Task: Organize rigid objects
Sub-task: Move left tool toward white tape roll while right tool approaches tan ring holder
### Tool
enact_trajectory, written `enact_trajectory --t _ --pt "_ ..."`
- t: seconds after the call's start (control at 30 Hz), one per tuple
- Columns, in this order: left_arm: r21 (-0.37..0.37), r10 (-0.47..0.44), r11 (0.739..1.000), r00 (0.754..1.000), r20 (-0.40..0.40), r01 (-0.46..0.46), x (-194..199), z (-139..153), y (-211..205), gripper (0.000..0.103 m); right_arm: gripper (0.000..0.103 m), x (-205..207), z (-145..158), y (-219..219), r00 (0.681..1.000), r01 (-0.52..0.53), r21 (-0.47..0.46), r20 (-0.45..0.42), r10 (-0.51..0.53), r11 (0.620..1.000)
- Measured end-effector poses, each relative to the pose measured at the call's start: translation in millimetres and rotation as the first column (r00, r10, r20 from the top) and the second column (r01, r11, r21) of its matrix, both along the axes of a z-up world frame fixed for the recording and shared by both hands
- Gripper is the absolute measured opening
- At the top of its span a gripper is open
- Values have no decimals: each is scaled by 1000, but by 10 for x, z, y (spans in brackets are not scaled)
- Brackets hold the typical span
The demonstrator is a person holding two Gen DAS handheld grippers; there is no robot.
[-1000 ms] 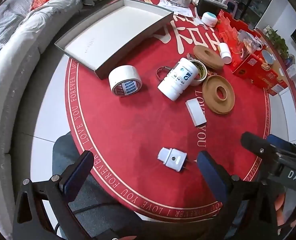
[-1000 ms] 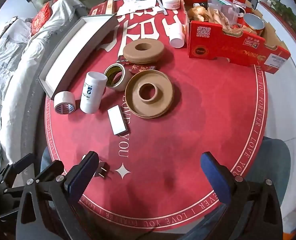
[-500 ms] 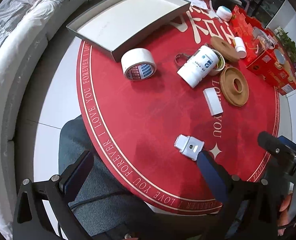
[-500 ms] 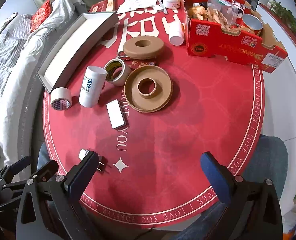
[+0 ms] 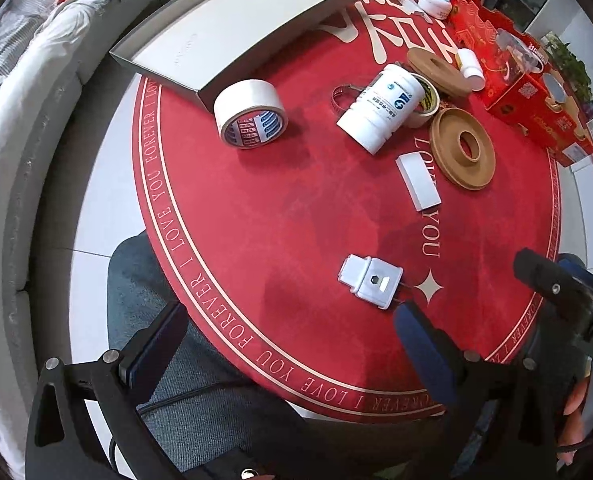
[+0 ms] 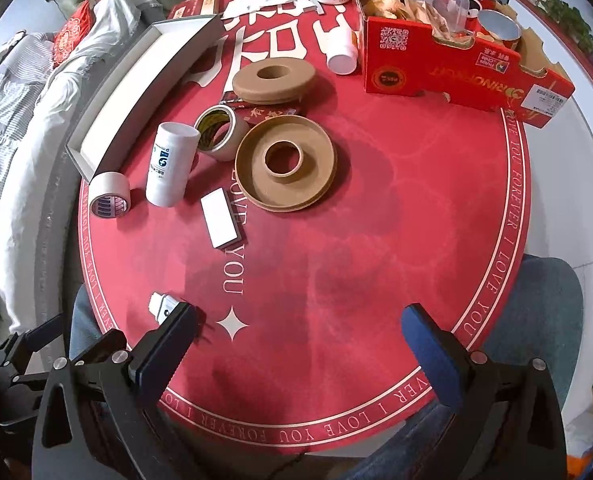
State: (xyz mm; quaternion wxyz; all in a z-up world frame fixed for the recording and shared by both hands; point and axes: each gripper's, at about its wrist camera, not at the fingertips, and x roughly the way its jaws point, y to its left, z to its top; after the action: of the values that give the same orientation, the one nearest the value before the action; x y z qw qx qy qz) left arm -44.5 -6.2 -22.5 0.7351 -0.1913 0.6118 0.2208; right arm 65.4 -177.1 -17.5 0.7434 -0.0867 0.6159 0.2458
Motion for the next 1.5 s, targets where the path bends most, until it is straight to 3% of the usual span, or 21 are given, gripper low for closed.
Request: enact_trajectory --t 0.97,1.23,1.5 --pt "19 28 999 1000 -1 -28 99 -7 142 103 102 83 -4 147 998 -56 -42 6 56 998" --pt "59 100 993 993 66 -104 414 237 491 103 102 402 283 511 983 -150 -92 90 158 984" --pt "70 189 978 980 68 -194 673 197 844 103 102 680 341 826 970 -208 -130 101 222 969"
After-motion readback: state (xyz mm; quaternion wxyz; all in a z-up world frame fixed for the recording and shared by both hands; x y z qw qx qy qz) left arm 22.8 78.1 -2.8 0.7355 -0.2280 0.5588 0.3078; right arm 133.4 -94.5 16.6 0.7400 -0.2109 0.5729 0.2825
